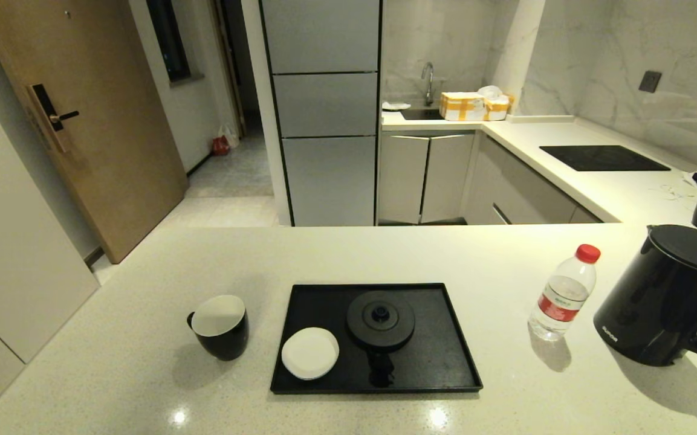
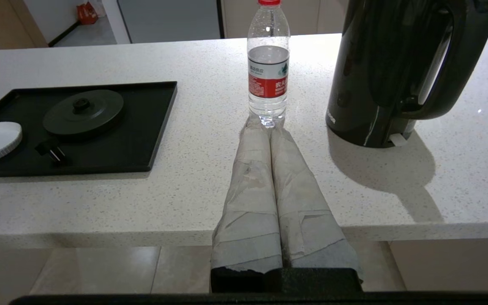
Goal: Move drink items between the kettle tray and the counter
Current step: Return the tea cup to its original position
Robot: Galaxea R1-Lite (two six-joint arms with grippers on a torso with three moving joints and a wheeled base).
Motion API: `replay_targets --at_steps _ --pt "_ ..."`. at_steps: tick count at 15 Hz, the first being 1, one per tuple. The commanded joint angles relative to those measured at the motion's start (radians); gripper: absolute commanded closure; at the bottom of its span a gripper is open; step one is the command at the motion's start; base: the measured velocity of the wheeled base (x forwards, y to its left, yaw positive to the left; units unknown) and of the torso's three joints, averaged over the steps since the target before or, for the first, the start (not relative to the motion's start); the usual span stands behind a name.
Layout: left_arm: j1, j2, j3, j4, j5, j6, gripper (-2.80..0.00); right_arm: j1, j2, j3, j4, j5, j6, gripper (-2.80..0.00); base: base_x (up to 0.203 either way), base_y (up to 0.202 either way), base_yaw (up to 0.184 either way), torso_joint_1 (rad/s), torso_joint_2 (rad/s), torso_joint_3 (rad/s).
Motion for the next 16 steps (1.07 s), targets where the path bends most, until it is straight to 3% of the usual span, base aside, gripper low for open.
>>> replay_targets --at_steps 1,8,10,12,14,16 --pt "0.000 0.000 -0.001 0.000 0.001 0.000 0.00 0.000 0.001 0.003 -0.001 0.000 0.000 0.00 0.000 0.000 0.000 0.000 0.00 0.000" --pt "0.000 0.000 -0.010 0.014 -0.006 0.017 0.00 0.000 0.001 0.003 0.000 0.000 0.000 0.00 0.000 0.000 0.000 0.000 0.00 0.000" --pt "0.000 0.013 -0.043 0.110 0.000 0.020 0.00 0.000 0.001 0.003 0.000 0.000 0.000 0.00 0.000 0.000 0.000 0.000 0.00 0.000" --pt "0.000 0.035 -0.139 0.174 0.009 0.075 0.00 0.000 0.001 0.003 0.000 0.000 0.000 0.00 0.000 0.000 0.000 0.000 0.00 0.000" --pt "0.002 0.173 -0.268 0.206 0.021 0.070 0.00 0.000 0.001 0.003 0.000 0.000 0.000 0.00 0.000 0.000 0.000 0.000 0.00 0.000" --pt "0.004 0.433 -0.372 0.230 0.035 0.031 0.00 0.000 0.001 0.003 0.000 0.000 0.000 0.00 0.000 0.000 0.000 0.000 0.00 0.000"
